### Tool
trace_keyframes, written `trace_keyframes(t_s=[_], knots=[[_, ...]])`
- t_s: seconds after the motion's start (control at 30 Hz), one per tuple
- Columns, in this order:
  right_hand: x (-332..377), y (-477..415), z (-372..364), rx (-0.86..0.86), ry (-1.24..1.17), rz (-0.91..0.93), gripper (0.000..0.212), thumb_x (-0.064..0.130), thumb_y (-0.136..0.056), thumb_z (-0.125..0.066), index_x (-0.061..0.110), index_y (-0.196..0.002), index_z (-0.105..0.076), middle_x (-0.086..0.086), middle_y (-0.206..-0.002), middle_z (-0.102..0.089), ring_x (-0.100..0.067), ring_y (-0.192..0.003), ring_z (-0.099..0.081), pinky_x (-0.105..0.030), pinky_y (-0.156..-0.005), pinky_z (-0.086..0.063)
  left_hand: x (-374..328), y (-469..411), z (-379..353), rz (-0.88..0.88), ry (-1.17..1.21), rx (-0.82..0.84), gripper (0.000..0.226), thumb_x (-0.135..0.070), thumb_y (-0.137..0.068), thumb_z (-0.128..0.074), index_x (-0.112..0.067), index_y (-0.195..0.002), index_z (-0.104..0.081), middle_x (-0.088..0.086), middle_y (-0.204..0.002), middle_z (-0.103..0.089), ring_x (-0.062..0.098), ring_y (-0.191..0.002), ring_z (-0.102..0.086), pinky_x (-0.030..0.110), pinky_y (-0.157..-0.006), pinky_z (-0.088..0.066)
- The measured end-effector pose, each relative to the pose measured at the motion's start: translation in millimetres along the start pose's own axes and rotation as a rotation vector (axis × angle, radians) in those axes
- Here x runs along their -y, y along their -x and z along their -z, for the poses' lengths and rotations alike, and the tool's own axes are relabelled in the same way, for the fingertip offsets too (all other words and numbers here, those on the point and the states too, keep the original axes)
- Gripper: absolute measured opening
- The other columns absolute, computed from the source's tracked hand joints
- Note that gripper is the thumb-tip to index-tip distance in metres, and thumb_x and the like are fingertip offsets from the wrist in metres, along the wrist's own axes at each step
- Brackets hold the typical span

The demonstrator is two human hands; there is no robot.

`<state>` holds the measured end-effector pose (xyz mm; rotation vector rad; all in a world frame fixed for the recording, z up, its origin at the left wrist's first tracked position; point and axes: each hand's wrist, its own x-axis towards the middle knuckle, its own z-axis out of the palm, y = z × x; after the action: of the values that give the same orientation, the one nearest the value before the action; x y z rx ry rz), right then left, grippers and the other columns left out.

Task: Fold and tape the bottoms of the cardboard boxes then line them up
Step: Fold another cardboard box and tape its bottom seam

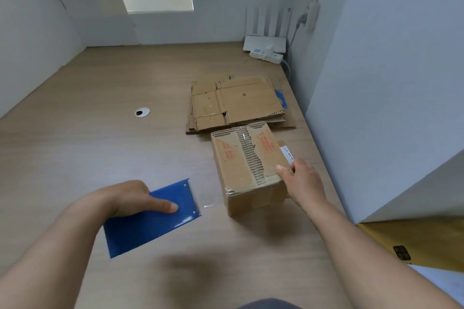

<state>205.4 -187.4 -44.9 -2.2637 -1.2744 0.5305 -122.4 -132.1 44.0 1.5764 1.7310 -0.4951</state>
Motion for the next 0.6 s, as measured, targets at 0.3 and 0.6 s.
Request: trace_keyframes(t_s=[0.3, 0.6], knots=[[2.0, 2.5, -0.6, 0.006, 0.019, -0.012, 0.032, 0.046, -0.093, -0.050, 0.014, -0.095, -0.053, -0.002, -0.098, -0.057, -0.022, -0.090, -0.053, -0.033, -0.067, -0.044, -35.4, -28.7, -43.9, 0.089, -0.456, -0.380, 0.038, -0.056, -0.085, -0.052, -0.022, -0.101, -0.060, -0.006, -0.089, -0.058, 0.015, -0.082, -0.057, 0.026, -0.068, -0.040], [9.7, 11.6, -5.1, -0.027, 0.086, -0.041, 0.039, 0.051, -0.090, -0.050, 0.013, -0.095, -0.056, -0.004, -0.100, -0.059, -0.026, -0.094, -0.054, -0.035, -0.072, -0.046, -6.3, -40.1, -55.9, 0.019, -0.375, -0.652, 0.040, -0.048, -0.090, -0.043, -0.013, -0.109, -0.049, -0.003, -0.078, -0.056, 0.016, -0.069, -0.058, 0.025, -0.053, -0.039]])
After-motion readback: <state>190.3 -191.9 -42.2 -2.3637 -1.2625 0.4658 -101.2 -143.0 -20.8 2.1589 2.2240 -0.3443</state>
